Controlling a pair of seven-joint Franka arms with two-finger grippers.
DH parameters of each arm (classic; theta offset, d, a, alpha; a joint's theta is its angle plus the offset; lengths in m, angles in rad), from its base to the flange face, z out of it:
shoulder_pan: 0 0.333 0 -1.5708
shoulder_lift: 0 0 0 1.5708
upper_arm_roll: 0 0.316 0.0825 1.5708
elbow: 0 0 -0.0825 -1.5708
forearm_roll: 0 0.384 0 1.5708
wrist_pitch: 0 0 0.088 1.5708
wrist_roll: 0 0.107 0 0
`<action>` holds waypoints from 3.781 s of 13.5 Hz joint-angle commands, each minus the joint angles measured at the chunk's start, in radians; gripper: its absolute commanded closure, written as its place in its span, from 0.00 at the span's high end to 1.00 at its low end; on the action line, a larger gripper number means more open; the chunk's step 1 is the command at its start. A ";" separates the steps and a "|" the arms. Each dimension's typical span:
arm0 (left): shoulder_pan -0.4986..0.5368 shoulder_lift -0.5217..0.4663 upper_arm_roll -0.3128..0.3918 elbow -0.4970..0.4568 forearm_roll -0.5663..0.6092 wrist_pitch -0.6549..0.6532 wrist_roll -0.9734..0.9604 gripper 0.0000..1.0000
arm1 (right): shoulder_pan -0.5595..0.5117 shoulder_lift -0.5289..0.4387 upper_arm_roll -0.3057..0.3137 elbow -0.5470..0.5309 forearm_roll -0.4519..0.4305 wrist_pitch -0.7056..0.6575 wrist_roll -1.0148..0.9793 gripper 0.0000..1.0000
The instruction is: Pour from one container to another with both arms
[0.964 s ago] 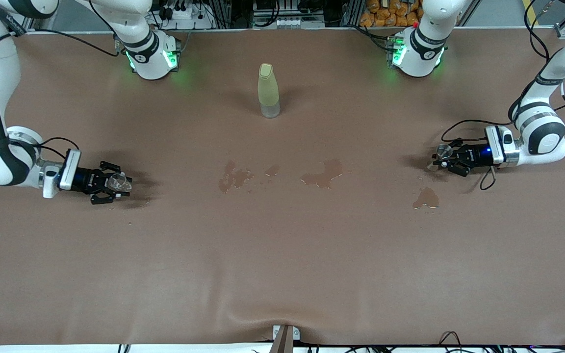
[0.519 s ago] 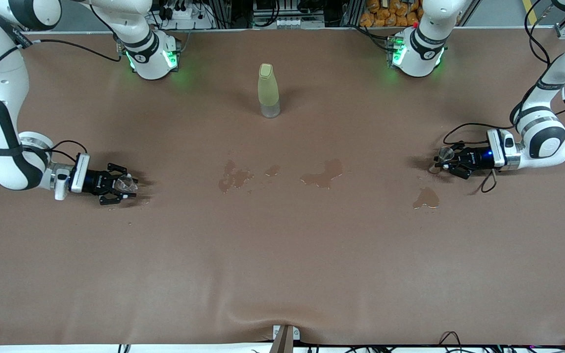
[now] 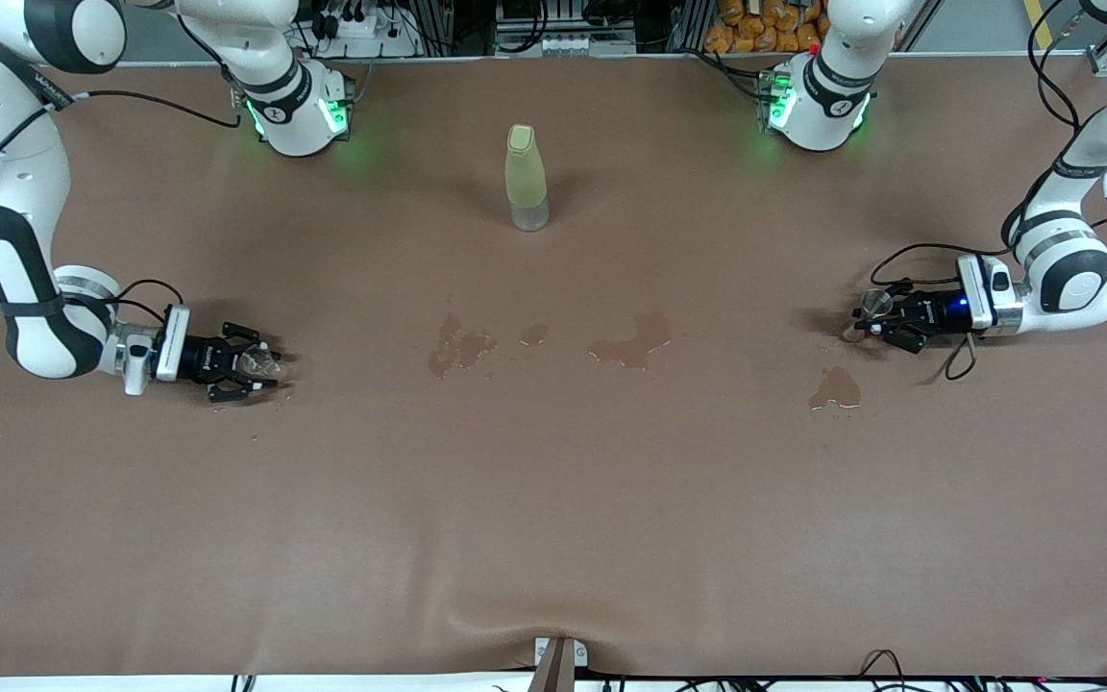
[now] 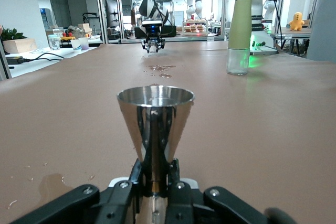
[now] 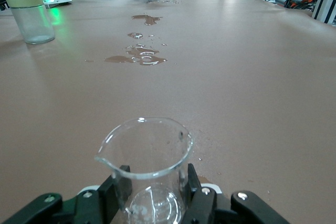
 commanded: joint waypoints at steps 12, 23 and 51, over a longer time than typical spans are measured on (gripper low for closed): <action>0.010 0.014 0.003 0.039 0.041 -0.052 0.040 0.47 | -0.001 0.007 0.003 0.021 0.035 -0.004 0.000 0.98; 0.010 0.000 0.080 0.280 0.268 -0.211 -0.328 1.00 | 0.048 -0.192 -0.110 0.067 -0.184 0.040 0.402 1.00; -0.243 -0.452 -0.135 0.599 0.709 -0.308 -2.614 1.00 | 0.123 -0.700 0.170 0.430 -1.030 -0.412 2.552 1.00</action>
